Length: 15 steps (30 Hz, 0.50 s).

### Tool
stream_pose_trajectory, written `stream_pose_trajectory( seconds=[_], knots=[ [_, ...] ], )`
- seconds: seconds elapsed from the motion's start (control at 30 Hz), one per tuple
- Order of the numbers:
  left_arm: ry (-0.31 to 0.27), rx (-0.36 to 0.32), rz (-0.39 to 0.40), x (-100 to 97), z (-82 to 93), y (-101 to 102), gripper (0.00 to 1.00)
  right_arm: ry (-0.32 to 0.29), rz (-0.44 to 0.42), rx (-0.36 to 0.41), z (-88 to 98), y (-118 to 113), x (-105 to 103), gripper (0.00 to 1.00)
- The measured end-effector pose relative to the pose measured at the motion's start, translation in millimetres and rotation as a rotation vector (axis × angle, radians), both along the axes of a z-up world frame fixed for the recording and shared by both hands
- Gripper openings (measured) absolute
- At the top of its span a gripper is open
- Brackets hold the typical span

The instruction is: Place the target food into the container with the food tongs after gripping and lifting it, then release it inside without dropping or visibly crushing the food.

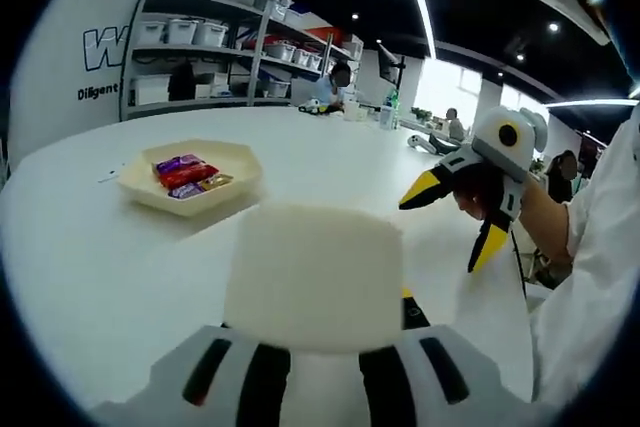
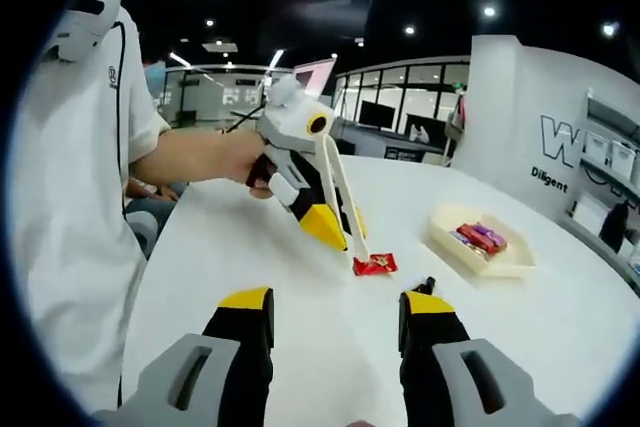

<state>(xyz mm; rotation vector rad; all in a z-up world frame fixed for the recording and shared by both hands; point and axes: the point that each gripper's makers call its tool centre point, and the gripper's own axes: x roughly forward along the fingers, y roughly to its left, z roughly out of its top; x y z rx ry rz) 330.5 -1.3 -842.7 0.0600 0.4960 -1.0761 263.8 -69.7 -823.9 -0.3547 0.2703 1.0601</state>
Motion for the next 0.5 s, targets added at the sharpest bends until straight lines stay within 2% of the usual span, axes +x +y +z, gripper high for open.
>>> stream_pose_trajectory(
  seconds=[0.33, 0.5],
  knots=[
    [-0.028, 0.018, 0.048, 13.8, 0.2, 13.6, 0.23, -0.001, 0.002, -0.001, 0.3, 2.3, 0.6, 0.46],
    [-0.049, 0.004, 0.051, 18.5, 6.4, 15.8, 0.23, 0.0, 0.002, -0.001, 0.1, 2.5, 0.9, 0.46]
  ],
)
